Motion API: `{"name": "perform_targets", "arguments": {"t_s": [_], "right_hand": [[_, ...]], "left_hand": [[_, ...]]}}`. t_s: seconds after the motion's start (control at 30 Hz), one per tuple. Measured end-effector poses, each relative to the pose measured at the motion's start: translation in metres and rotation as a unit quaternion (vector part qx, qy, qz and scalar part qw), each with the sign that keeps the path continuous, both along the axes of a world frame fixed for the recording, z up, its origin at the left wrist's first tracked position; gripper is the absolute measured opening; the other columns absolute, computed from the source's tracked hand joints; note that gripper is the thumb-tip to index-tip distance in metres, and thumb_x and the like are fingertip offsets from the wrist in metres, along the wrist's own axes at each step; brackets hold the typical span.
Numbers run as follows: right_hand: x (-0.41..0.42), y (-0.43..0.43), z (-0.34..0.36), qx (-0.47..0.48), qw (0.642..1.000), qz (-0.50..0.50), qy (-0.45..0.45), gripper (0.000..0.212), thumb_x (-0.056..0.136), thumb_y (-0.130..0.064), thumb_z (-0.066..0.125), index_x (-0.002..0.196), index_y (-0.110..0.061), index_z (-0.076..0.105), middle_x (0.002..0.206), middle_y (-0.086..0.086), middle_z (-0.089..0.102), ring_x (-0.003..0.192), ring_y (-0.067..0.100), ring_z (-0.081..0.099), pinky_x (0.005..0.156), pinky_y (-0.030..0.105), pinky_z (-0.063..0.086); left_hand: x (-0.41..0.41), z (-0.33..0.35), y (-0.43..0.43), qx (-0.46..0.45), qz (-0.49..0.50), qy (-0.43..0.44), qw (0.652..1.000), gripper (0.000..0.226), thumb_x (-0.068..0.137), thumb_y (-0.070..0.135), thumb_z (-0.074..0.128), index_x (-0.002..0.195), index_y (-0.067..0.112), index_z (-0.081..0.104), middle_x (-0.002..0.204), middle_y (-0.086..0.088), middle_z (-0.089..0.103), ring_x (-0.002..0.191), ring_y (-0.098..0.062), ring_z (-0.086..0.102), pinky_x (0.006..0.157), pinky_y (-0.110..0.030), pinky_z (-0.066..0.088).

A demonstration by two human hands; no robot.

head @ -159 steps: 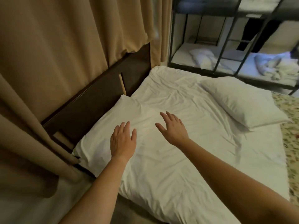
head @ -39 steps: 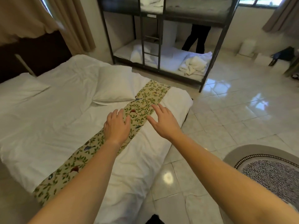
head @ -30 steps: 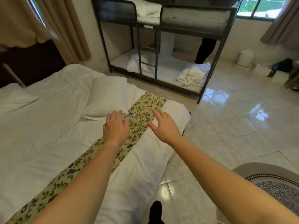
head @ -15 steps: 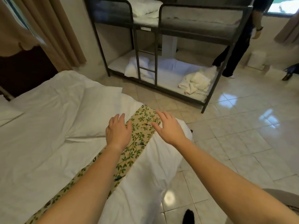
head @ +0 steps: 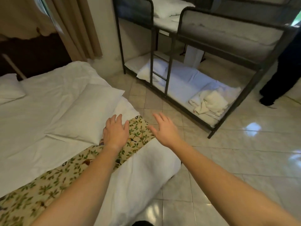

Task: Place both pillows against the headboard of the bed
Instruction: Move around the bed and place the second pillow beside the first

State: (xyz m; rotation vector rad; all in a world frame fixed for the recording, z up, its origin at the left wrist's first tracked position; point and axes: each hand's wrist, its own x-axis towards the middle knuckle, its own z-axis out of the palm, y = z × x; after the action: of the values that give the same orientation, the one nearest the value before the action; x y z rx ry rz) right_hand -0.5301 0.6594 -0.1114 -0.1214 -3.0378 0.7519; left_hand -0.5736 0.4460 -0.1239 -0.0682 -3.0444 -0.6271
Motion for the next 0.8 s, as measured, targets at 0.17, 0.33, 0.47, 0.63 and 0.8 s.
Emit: {"name": "perform_targets", "arguments": {"t_s": [0.17, 0.33, 0.47, 0.63, 0.8], "right_hand": [[-0.044, 0.063, 0.0, 0.001, 0.999, 0.035, -0.008, 0.072, 0.099, -0.07, 0.034, 0.162, -0.038, 0.02, 0.171, -0.001, 0.02, 0.156, 0.028, 0.02, 0.123, 0.054, 0.023], [-0.102, 0.114, -0.01, -0.007, 0.998, 0.068, -0.004, 0.069, 0.1, -0.068, 0.035, 0.161, -0.038, 0.02, 0.171, -0.002, 0.018, 0.156, 0.027, 0.018, 0.124, 0.052, 0.021], [-0.158, 0.15, -0.013, -0.004, 0.996, 0.088, -0.013, 0.07, 0.099, -0.069, 0.033, 0.161, -0.039, 0.022, 0.171, -0.003, 0.018, 0.156, 0.027, 0.017, 0.124, 0.05, 0.02], [-0.229, 0.19, -0.008, -0.003, 0.991, 0.129, -0.029, 0.069, 0.1, -0.067, 0.035, 0.161, -0.038, 0.023, 0.171, 0.0, 0.019, 0.155, 0.028, 0.019, 0.123, 0.052, 0.022], [-0.303, 0.215, -0.009, 0.008, 0.985, 0.17, -0.032, 0.071, 0.1, -0.066, 0.036, 0.162, -0.033, 0.025, 0.17, 0.001, 0.023, 0.154, 0.028, 0.022, 0.121, 0.051, 0.027]], "left_hand": [[-0.033, -0.002, 0.061, -0.002, 0.029, 0.01, 1.0, 0.062, 0.106, 0.052, 0.026, 0.157, 0.018, 0.038, 0.162, -0.009, 0.039, 0.147, -0.029, 0.034, 0.118, -0.051, 0.033], [-0.087, -0.011, 0.105, -0.007, 0.057, 0.01, 0.998, 0.064, 0.105, 0.053, 0.027, 0.157, 0.018, 0.038, 0.163, -0.009, 0.038, 0.149, -0.03, 0.032, 0.119, -0.052, 0.034], [-0.138, -0.015, 0.138, 0.002, 0.085, 0.013, 0.996, 0.061, 0.106, 0.05, 0.031, 0.156, 0.016, 0.041, 0.16, -0.011, 0.041, 0.147, -0.031, 0.036, 0.116, -0.051, 0.035], [-0.193, -0.01, 0.173, -0.001, 0.118, 0.01, 0.993, 0.059, 0.107, 0.048, 0.032, 0.153, 0.014, 0.044, 0.158, -0.013, 0.044, 0.144, -0.033, 0.039, 0.113, -0.05, 0.038], [-0.241, -0.008, 0.198, 0.0, 0.162, 0.005, 0.987, 0.06, 0.107, 0.05, 0.032, 0.155, 0.015, 0.043, 0.159, -0.012, 0.043, 0.145, -0.032, 0.038, 0.113, -0.05, 0.038]]}}
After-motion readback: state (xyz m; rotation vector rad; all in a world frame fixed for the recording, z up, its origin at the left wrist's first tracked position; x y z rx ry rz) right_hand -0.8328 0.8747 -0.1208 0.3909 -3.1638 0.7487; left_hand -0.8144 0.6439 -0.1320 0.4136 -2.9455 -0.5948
